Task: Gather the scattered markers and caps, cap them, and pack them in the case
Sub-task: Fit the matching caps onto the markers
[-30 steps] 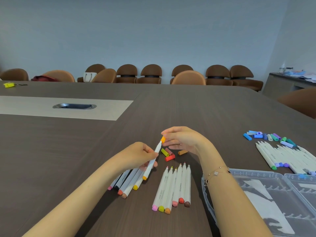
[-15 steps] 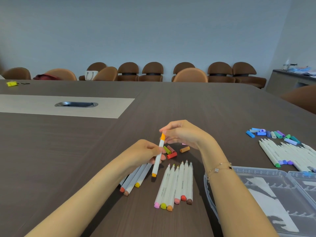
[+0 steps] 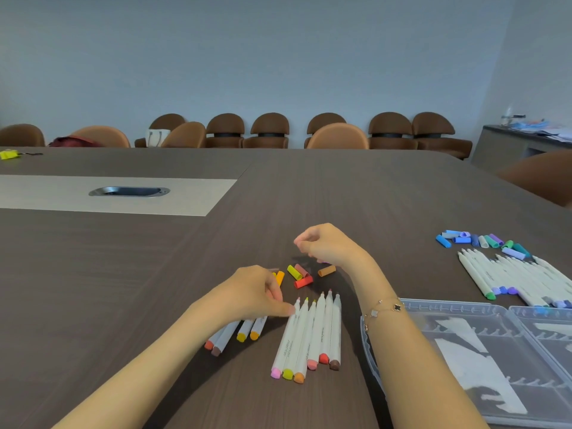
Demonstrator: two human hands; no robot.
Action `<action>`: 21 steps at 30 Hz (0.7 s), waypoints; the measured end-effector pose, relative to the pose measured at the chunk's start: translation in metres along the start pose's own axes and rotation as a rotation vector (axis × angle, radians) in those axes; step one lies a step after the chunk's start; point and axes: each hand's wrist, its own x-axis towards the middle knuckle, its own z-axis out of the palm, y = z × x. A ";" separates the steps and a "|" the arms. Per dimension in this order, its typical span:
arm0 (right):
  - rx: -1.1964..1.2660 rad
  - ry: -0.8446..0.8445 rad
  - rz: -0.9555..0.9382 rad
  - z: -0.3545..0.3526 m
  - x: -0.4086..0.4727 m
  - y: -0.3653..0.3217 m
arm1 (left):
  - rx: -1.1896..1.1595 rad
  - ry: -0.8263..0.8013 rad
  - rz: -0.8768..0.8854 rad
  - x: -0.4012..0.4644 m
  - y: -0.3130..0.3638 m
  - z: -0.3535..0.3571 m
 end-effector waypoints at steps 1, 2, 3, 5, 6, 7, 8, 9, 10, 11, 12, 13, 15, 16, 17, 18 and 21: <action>-0.029 0.004 0.010 0.000 0.000 0.002 | 0.018 -0.046 -0.007 -0.001 0.002 0.001; -0.061 0.011 0.026 -0.001 -0.001 0.004 | 0.037 -0.065 -0.020 -0.002 0.004 0.003; -0.088 0.019 0.040 -0.003 -0.001 0.005 | 0.055 -0.058 -0.030 -0.003 0.004 0.004; -0.122 0.031 0.065 -0.008 -0.001 0.007 | 0.109 -0.017 -0.028 -0.004 0.005 0.009; -0.143 0.038 0.085 -0.011 0.000 0.008 | 0.142 -0.009 -0.021 -0.004 0.005 0.012; -0.171 0.045 0.111 -0.014 0.001 0.009 | 0.172 -0.010 -0.016 -0.005 0.007 0.016; -0.204 0.055 0.142 -0.017 0.003 0.010 | 0.194 -0.013 -0.016 -0.005 0.008 0.019; -0.235 0.065 0.176 -0.019 0.004 0.011 | 0.206 -0.012 -0.019 -0.005 0.010 0.022; -0.267 0.065 0.207 -0.021 0.006 0.013 | 0.212 -0.003 -0.023 -0.004 0.010 0.024; -0.302 0.045 0.230 -0.022 0.007 0.015 | 0.212 0.010 -0.027 -0.003 0.009 0.024; -0.345 0.007 0.242 -0.022 0.008 0.018 | 0.197 0.024 -0.033 -0.001 0.008 0.023; -0.384 -0.034 0.253 -0.020 0.008 0.020 | 0.159 0.034 -0.037 0.000 0.007 0.021; -0.429 -0.056 0.275 -0.015 0.011 0.026 | 0.033 0.026 -0.043 0.002 0.004 0.015; -0.421 -0.041 0.295 -0.012 0.014 0.029 | -0.029 0.021 -0.043 0.001 0.004 0.012; -0.404 -0.020 0.320 -0.010 0.015 0.031 | -0.082 0.024 -0.037 0.001 0.004 0.008; -0.388 -0.003 0.336 -0.009 0.015 0.031 | -0.127 0.035 -0.030 0.001 0.003 0.005; -0.301 0.026 0.281 -0.011 0.011 0.028 | -0.256 0.045 -0.015 0.002 0.002 -0.001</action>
